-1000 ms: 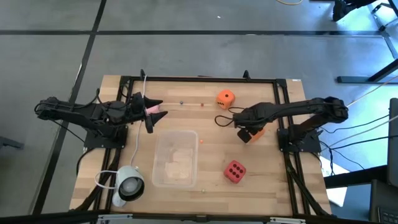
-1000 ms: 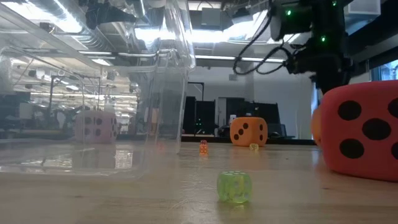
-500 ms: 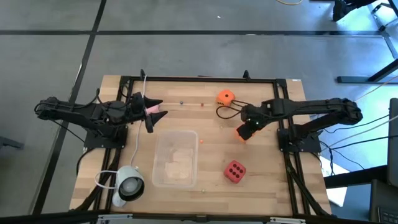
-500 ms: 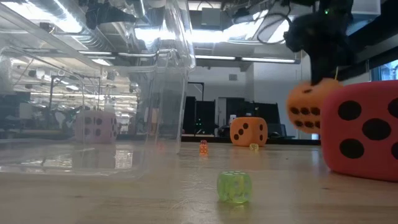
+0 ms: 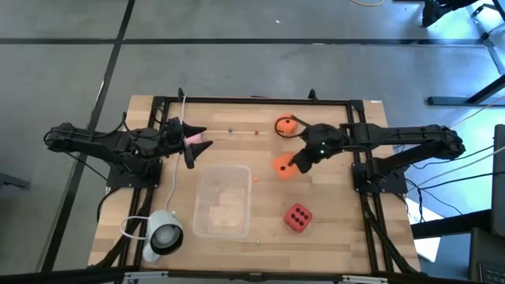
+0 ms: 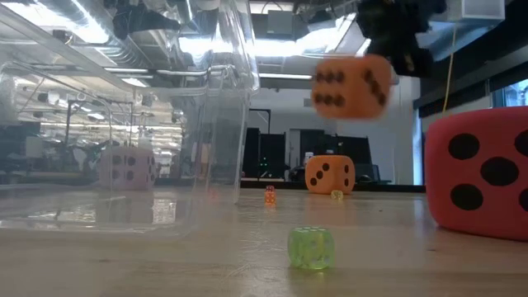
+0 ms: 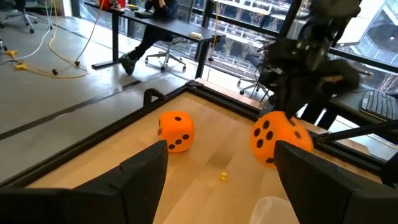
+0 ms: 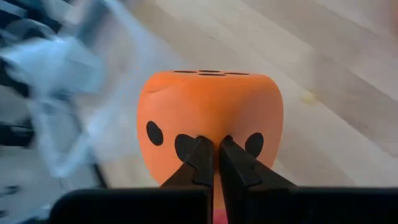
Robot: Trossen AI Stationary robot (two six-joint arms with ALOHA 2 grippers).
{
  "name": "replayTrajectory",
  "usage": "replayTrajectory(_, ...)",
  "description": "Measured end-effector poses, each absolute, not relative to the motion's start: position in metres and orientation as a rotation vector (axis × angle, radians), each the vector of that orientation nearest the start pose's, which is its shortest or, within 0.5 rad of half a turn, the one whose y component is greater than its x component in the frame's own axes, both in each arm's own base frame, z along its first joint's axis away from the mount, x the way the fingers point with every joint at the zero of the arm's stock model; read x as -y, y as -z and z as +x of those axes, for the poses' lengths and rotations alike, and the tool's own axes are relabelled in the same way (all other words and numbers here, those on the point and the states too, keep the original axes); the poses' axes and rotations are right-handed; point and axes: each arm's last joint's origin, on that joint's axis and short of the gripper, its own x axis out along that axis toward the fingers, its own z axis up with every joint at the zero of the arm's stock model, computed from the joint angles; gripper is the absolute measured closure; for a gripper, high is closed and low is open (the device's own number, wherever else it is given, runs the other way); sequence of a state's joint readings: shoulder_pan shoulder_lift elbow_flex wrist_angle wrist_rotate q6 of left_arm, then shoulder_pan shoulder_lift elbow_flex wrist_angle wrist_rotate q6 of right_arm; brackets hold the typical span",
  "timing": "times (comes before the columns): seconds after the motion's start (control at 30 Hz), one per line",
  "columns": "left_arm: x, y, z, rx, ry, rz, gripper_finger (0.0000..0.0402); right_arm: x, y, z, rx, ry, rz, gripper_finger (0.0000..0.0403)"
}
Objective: Pick & Place Dice
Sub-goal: Put the bottom large orange die in the bin
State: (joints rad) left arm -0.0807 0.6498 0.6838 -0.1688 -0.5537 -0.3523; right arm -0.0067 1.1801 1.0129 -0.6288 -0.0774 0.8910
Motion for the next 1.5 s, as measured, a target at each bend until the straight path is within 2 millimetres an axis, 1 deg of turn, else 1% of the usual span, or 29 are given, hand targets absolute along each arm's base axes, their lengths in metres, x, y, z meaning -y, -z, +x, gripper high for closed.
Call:
replayTrajectory(0.13, -0.004, -0.316, 0.145, -0.071, -0.495, -0.299, 0.0111, -0.001, -0.308, 0.248, -0.641, 0.200, 0.905, 0.0402)
replayTrajectory(0.23, -0.004, -0.315, 0.145, -0.082, -0.496, -0.304, 0.0111, -0.002, -0.315, 0.253, -0.579, 0.139, 0.915, 0.0403)
replayTrajectory(0.67, -0.004, -0.313, 0.147, -0.099, -0.503, -0.310, 0.0111, -0.006, -0.334, 0.264, -0.385, -0.016, 0.927, 0.0401)
replayTrajectory(0.8, -0.003, -0.312, 0.148, -0.105, -0.505, -0.308, 0.0111, -0.010, -0.331, 0.273, -0.374, -0.038, 0.931, 0.0401)
replayTrajectory(0.97, -0.004, -0.311, 0.150, -0.111, -0.513, -0.306, 0.0111, -0.021, -0.320, 0.302, -0.344, -0.168, 0.965, 0.0401)
replayTrajectory(1.07, -0.006, -0.311, 0.150, -0.103, -0.526, -0.315, 0.0111, -0.022, -0.312, 0.312, -0.338, -0.174, 0.994, 0.0401)
replayTrajectory(1.17, -0.009, -0.312, 0.150, -0.090, -0.529, -0.323, 0.0111, -0.022, -0.305, 0.319, -0.357, -0.163, 0.999, 0.0401)
replayTrajectory(1.23, -0.010, -0.313, 0.150, -0.089, -0.521, -0.329, 0.0111, -0.023, -0.306, 0.323, -0.365, -0.169, 0.989, 0.0401)
replayTrajectory(1.33, -0.013, -0.313, 0.151, -0.092, -0.510, -0.335, 0.0111, -0.024, -0.316, 0.333, -0.363, -0.197, 0.931, 0.0401)
replayTrajectory(1.4, -0.014, -0.313, 0.151, -0.092, -0.505, -0.340, 0.0111, -0.024, -0.319, 0.341, -0.404, -0.181, 0.887, 0.0402)
replayTrajectory(1.5, -0.016, -0.313, 0.151, -0.090, -0.497, -0.353, 0.0111, -0.025, -0.320, 0.353, -0.510, -0.143, 0.810, 0.0402)
